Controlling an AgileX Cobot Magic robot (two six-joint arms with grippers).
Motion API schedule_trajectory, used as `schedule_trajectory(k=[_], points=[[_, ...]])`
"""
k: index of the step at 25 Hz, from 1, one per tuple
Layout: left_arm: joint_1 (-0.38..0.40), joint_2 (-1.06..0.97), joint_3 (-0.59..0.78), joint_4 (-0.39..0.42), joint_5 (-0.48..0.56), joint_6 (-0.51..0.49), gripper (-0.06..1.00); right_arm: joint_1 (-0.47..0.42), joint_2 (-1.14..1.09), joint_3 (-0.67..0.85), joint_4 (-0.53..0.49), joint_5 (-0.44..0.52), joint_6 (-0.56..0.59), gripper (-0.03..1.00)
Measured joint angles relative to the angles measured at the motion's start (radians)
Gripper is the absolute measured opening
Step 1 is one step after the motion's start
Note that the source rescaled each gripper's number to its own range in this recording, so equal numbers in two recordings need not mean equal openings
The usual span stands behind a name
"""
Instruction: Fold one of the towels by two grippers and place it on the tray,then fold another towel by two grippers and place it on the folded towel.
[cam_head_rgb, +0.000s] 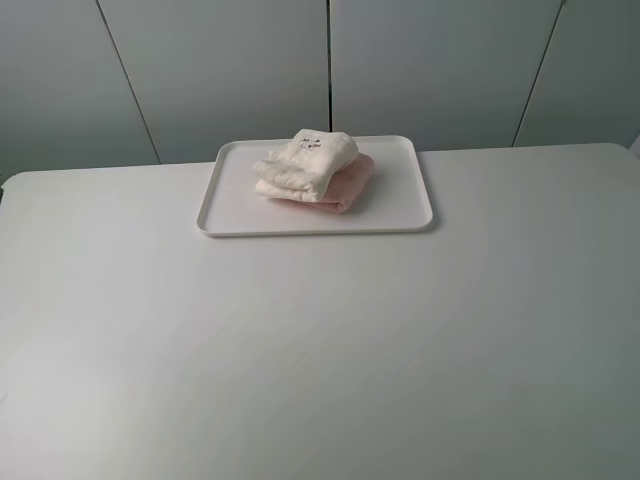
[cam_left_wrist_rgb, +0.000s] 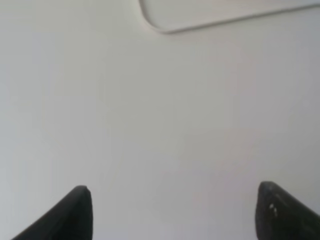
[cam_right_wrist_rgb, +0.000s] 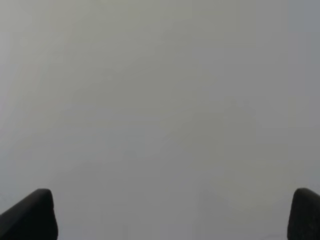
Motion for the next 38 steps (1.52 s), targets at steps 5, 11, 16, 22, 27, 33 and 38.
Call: schedule_trajectory(k=[5,11,16,22,27,33,38], points=[[0.0,-0.255,0.087,0.086,0.131,-0.094,0.89,0.0,-0.213,0.004,0.076,0.034,-0.057,1.0],[0.0,-0.552,0.115,0.145,0.203,-0.151,0.89,0.0,-0.417,0.004,0.152,0.038,-0.138,1.0],[0.0,-0.752,0.124,0.147,0.212,-0.153,0.89,0.0,-0.532,0.038,0.213,0.043,-0.186,1.0],[0.0,-0.832,0.227,0.15,0.219,-0.193,0.89,0.0,-0.558,0.093,0.222,0.026,-0.251,1.0],[0.0,-0.834,0.277,0.171,0.119,-0.226,0.89,0.0,-0.558,0.13,0.313,-0.065,-0.277,1.0],[0.0,-0.834,0.294,0.219,0.084,-0.273,0.89,0.0,-0.56,0.138,0.33,-0.083,-0.277,1.0],[0.0,-0.834,0.294,0.221,0.083,-0.274,0.89,0.0,-0.56,0.138,0.33,-0.085,-0.279,1.0]])
